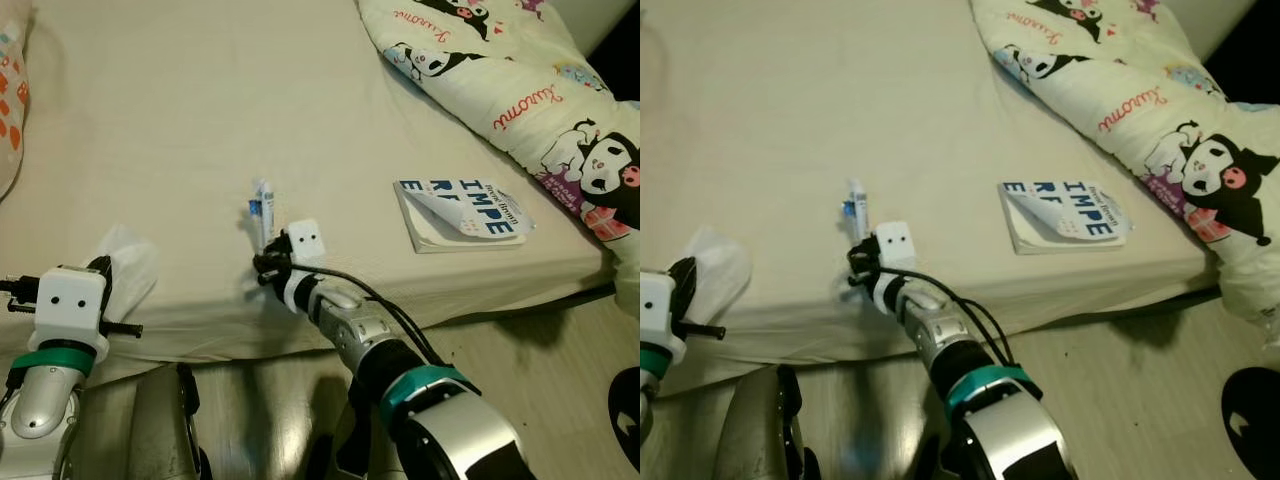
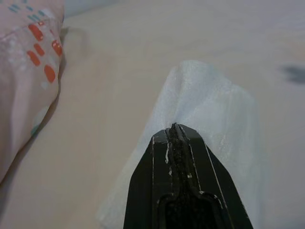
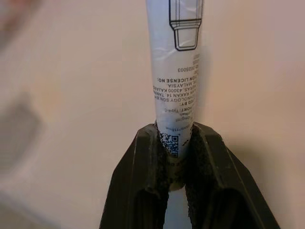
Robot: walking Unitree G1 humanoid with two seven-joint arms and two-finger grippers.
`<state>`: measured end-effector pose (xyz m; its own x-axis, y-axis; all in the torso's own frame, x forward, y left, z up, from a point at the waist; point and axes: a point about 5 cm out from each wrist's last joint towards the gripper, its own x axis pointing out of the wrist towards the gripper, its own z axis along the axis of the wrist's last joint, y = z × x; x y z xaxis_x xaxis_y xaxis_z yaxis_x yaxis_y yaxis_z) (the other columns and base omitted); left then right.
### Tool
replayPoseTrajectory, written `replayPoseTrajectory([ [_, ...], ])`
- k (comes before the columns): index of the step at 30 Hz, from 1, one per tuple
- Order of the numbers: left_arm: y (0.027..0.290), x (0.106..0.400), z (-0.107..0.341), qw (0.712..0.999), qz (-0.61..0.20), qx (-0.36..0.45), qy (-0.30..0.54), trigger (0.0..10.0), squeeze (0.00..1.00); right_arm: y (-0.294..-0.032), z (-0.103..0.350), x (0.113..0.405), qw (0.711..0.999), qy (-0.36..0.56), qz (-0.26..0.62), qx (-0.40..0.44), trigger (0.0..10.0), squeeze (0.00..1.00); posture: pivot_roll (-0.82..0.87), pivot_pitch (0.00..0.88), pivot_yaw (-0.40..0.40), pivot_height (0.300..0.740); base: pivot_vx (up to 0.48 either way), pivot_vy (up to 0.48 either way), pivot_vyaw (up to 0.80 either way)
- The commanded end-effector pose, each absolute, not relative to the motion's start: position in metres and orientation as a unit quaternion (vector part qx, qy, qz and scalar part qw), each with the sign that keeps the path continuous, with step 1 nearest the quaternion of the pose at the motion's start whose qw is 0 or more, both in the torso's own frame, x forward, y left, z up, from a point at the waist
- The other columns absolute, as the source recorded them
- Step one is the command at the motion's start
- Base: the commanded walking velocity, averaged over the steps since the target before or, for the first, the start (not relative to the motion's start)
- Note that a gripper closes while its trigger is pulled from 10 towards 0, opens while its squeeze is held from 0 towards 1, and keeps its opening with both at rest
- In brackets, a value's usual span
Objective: Clean up the room
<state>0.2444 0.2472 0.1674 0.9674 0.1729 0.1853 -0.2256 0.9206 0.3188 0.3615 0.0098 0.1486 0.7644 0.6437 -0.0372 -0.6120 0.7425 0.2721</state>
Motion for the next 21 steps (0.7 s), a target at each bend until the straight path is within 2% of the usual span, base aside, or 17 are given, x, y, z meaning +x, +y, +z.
replayPoseTrajectory([
  [1, 0.244, 0.245, 0.165, 0.977, 0.097, 0.175, -0.068, 0.0, 0.00, 0.051, 0.152, 0.337, 0.902, 0.049, 0.381, 0.198, 0.0, 0.00, 0.25, 0.220, -0.122, 0.500, 0.000, 0.000, 0.00],
  [2, 0.240, 0.250, 0.171, 0.979, 0.092, 0.165, -0.075, 10.0, 0.00, 0.028, 0.162, 0.342, 0.904, -0.011, 0.374, 0.209, 0.0, 0.00, 0.23, 0.195, -0.108, 0.500, 0.000, 0.000, 0.00],
  [3, 0.240, 0.250, 0.171, 0.979, 0.092, 0.165, -0.075, 10.0, 0.00, 0.028, 0.162, 0.342, 0.904, -0.011, 0.374, 0.209, 0.0, 0.00, 0.23, 0.195, -0.108, 0.500, 0.000, 0.000, 0.00],
  [4, 0.239, 0.251, 0.173, 0.980, 0.089, 0.157, -0.078, 10.0, 0.00, 0.019, 0.166, 0.341, 0.903, -0.034, 0.372, 0.210, 0.0, 0.00, 0.23, 0.195, -0.108, 0.500, 0.000, 0.000, 0.00],
  [5, 0.231, 0.253, 0.181, 0.984, 0.070, 0.136, -0.089, 10.0, 0.00, -0.003, 0.166, 0.339, 0.912, -0.066, 0.346, 0.210, 0.0, 0.00, 0.22, 0.170, -0.095, 0.500, 0.000, 0.000, 0.00],
  [6, 0.231, 0.253, 0.181, 0.984, 0.070, 0.136, -0.089, 10.0, 0.00, -0.003, 0.166, 0.339, 0.912, -0.066, 0.346, 0.210, 0.0, 0.00, 0.22, 0.170, -0.095, 0.500, 0.000, 0.000, 0.00],
  [7, 0.223, 0.255, 0.190, 0.986, 0.049, 0.126, -0.101, 10.0, 0.00, -0.023, 0.163, 0.335, 0.923, -0.084, 0.318, 0.199, 9.6, 0.00, 0.21, 0.153, -0.085, 0.500, 0.000, 0.000, 0.00],
  [8, 0.216, 0.257, 0.197, 0.986, 0.035, 0.121, -0.112, 10.0, 0.00, -0.038, 0.158, 0.329, 0.933, -0.092, 0.295, 0.185, 10.0, 0.00, 0.20, 0.149, -0.082, 0.500, 0.000, 0.000, 0.00],
  [10, 0.207, 0.260, 0.208, 0.985, 0.011, 0.115, -0.127, 10.0, 0.00, -0.061, 0.149, 0.321, 0.948, -0.094, 0.249, 0.172, 10.0, 0.00, 0.19, 0.129, -0.068, 0.500, 0.000, 0.000, 0.00],
  [13, 0.200, 0.264, 0.212, 0.985, -0.004, 0.110, -0.130, 10.0, 0.00, -0.072, 0.142, 0.317, 0.957, -0.095, 0.225, 0.158, 10.0, 0.00, 0.18, 0.112, -0.052, 0.500, 0.000, 0.000, 0.00],
  [15, 0.188, 0.273, 0.215, 0.988, -0.028, 0.088, -0.125, 10.0, 0.00, -0.091, 0.134, 0.312, 0.969, -0.101, 0.175, 0.144, 10.0, 0.00, 0.15, 0.079, -0.022, 0.500, 0.000, 0.000, 0.00],
  [21, 0.170, 0.293, 0.210, 0.991, -0.053, 0.065, -0.099, 10.0, 0.00, -0.108, 0.139, 0.316, 0.979, -0.110, 0.121, 0.123, 10.0, 0.00, 0.11, 0.050, 0.011, 0.529, 0.000, 0.000, 0.00],
])
